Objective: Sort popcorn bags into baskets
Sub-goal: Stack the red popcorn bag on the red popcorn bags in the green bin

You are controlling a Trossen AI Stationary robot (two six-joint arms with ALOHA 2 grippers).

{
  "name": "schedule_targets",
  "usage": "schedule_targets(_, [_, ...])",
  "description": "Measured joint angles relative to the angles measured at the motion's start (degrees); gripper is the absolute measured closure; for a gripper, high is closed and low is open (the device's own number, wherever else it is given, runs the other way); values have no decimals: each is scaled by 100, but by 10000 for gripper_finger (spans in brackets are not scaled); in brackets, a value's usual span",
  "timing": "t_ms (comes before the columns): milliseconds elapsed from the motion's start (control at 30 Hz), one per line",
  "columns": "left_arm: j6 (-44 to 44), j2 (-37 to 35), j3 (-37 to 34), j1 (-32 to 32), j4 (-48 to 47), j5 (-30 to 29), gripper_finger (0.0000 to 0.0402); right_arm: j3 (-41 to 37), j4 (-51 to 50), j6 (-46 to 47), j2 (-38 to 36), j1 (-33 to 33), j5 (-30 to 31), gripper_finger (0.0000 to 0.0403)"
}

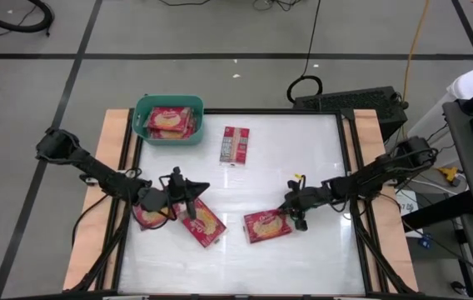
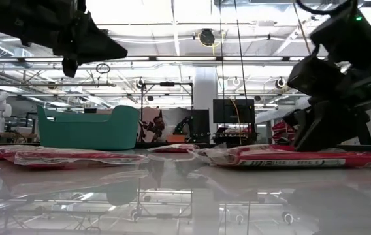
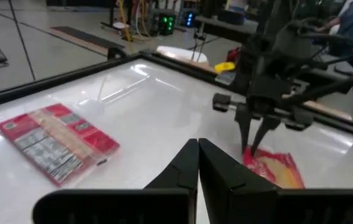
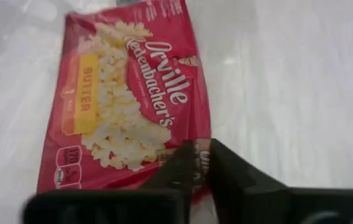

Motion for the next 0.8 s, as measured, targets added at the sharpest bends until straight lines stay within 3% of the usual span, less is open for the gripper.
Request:
schedule_targets(100, [148, 0, 0, 99, 211, 18, 385, -276, 624, -1, 1, 7, 215, 395])
schedule_targets(200, [199, 0, 4, 181, 274, 20, 385, -377, 997, -24, 8, 4, 562, 392])
schedule_targets(333, [273, 9, 152, 272, 204, 151, 385, -305, 1401, -304, 6, -2, 592, 399])
schedule_targets(567, [643, 665, 782, 445, 189, 367, 381, -87, 1930, -821, 3, -4, 594, 402])
schedule_targets(800, [255, 1218, 1473, 698, -598, 855, 322, 191, 1928, -1128, -3, -4, 588, 402])
